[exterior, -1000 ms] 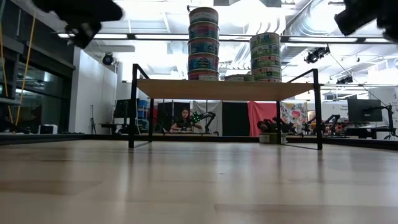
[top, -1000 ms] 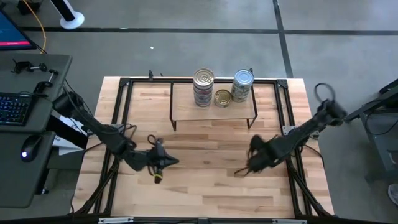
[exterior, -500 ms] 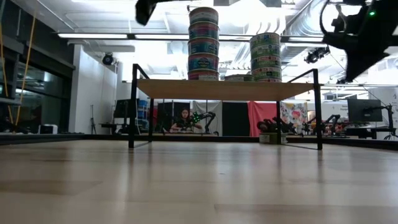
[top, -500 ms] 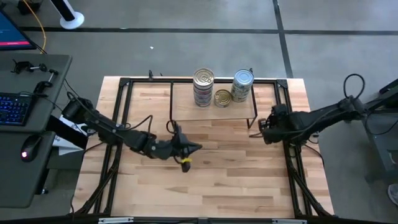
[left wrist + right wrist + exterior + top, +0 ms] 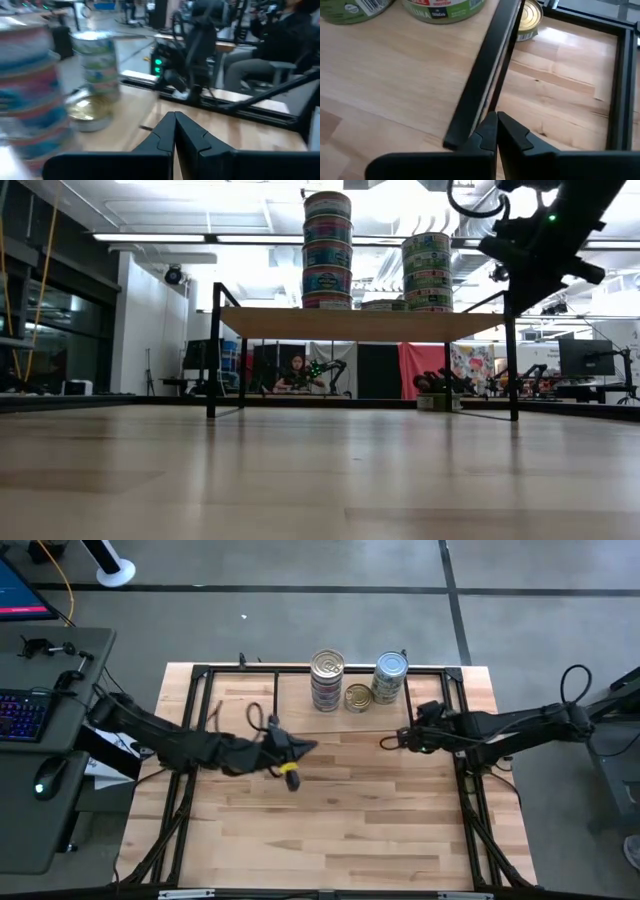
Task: Stack canned seafood by type on shelf
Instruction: Adjust the shelf on the table
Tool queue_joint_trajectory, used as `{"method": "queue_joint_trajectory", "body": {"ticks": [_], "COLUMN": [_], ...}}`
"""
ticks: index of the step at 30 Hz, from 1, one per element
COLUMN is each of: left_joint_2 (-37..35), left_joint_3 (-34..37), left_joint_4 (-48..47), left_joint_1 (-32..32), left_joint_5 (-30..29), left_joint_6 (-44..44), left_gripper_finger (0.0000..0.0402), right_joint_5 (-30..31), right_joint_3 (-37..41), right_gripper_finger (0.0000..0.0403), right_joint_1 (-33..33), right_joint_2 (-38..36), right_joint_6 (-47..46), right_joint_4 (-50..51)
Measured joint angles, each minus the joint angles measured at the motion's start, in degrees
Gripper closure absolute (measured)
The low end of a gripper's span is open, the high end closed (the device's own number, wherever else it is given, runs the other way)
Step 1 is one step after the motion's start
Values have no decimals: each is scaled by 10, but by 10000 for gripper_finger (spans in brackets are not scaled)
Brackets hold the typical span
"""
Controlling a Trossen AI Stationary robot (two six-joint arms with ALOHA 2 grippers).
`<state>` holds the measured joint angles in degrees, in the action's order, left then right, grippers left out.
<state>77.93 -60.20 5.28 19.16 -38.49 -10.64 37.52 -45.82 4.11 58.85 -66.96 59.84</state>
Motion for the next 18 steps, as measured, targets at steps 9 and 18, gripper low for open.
{"method": "queue_joint_trajectory", "body": {"ticks": [9,18], "left_joint_2": [-132,-203], "left_joint_3": [0,0], "left_joint_4": [-168,-281], "left_joint_1": [22,43], "left_joint_5": [-125,-220], "left_joint_6": [4,4], "left_gripper_finger": [401,401], "right_joint_5": [0,-3], "right_joint_3": [0,-1], "right_gripper_finger": [403,403], "right_joint_1": [-4,-12], "right_joint_2": [24,81], "right_joint_6": [30,50], "right_joint_4": [-76,-175]}}
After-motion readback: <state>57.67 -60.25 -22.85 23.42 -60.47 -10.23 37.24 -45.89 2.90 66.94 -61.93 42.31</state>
